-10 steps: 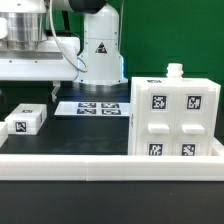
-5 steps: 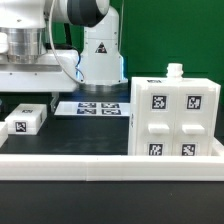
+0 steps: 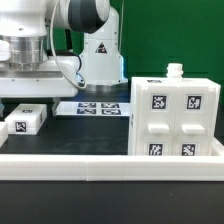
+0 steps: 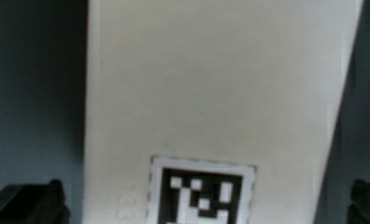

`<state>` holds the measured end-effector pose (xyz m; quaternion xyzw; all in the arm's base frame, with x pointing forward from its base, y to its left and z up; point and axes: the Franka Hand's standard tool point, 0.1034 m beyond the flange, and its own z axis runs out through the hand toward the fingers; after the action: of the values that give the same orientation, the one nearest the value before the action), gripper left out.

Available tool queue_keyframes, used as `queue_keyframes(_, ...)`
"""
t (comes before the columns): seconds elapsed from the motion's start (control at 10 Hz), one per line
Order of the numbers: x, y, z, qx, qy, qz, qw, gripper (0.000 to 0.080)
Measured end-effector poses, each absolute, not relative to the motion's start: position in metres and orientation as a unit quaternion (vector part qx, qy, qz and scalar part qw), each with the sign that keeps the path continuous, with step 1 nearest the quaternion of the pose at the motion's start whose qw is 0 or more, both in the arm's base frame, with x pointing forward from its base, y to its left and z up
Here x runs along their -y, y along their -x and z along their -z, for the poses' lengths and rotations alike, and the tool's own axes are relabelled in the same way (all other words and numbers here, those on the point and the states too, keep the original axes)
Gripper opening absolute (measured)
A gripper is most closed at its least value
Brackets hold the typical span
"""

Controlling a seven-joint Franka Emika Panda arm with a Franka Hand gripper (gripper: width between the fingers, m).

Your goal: Assemble cabinet

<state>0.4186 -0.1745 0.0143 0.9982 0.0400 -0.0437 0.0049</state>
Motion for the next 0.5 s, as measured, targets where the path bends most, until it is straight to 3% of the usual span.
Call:
queue_keyframes(0.2,0.1747,-0.4187,-0.0141,-0.041,-0.998,0.044,0.005,0.0797)
queue_keyframes(0.4,0.1747,-0.4194,-0.0144,-0.041,-0.998,0.043,0.005,0.0561)
queue_keyframes(0.5,0.1747,-0.4195,-0.0145,-0.041,-0.998,0.043,0.005,0.0561)
